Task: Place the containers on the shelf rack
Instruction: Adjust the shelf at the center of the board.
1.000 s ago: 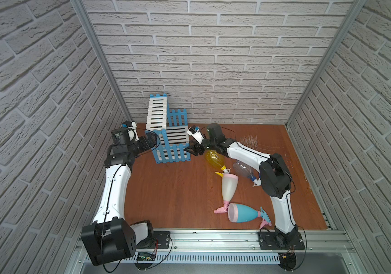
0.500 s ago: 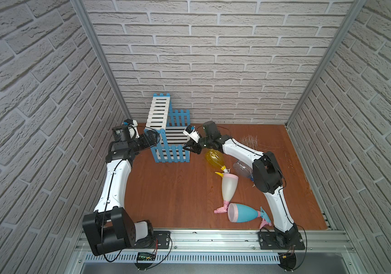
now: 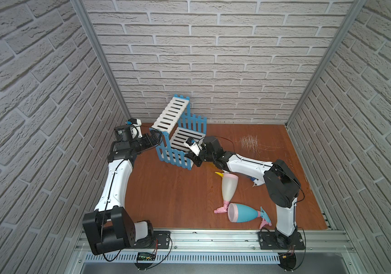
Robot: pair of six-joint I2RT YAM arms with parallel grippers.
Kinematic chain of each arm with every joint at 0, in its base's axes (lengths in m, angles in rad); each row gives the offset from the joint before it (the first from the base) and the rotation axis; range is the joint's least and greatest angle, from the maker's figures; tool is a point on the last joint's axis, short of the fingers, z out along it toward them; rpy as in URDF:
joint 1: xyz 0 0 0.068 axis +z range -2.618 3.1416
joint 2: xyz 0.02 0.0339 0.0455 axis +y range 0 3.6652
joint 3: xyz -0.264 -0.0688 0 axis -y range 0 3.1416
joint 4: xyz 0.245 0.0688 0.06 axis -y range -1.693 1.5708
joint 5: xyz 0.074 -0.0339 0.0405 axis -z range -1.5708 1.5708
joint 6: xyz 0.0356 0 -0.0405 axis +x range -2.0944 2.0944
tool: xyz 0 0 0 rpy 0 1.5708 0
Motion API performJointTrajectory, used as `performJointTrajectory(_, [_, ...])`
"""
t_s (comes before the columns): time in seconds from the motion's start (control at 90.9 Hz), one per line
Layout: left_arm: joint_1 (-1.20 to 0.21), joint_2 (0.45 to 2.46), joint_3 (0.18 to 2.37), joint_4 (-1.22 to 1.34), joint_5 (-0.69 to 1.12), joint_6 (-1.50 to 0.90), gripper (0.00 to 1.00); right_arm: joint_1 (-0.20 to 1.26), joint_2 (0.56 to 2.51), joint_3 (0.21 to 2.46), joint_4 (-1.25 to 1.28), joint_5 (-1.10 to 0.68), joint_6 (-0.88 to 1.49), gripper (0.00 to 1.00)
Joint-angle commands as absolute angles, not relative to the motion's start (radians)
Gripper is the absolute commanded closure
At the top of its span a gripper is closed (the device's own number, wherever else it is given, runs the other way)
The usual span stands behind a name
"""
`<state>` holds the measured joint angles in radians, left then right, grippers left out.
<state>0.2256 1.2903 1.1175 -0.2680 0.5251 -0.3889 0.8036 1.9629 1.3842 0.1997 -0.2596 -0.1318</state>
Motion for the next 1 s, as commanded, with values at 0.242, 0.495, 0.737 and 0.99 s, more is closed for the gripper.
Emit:
performJointTrajectory(0.242, [0.125,1.253,1.091,-0.193,0.546,-0.42,0.02,0.918,1.881,1.219,0.356,0.358,0.122,0.81])
performJointTrajectory(0.495, [0.116,1.242,1.079,-0.181,0.58,-0.431,0.02,1.02,1.927,1.258,0.346,0.504,0.273,0.81])
performJointTrajectory(0.737, [0.112,1.243,1.055,-0.167,0.599,-0.429,0.02,1.095,2.01,1.388,0.207,0.578,0.39,0.82])
performJointTrajectory(0.99, [0.105,1.259,1.048,-0.158,0.61,-0.409,0.02,1.147,2.091,1.525,0.094,0.645,0.454,0.81])
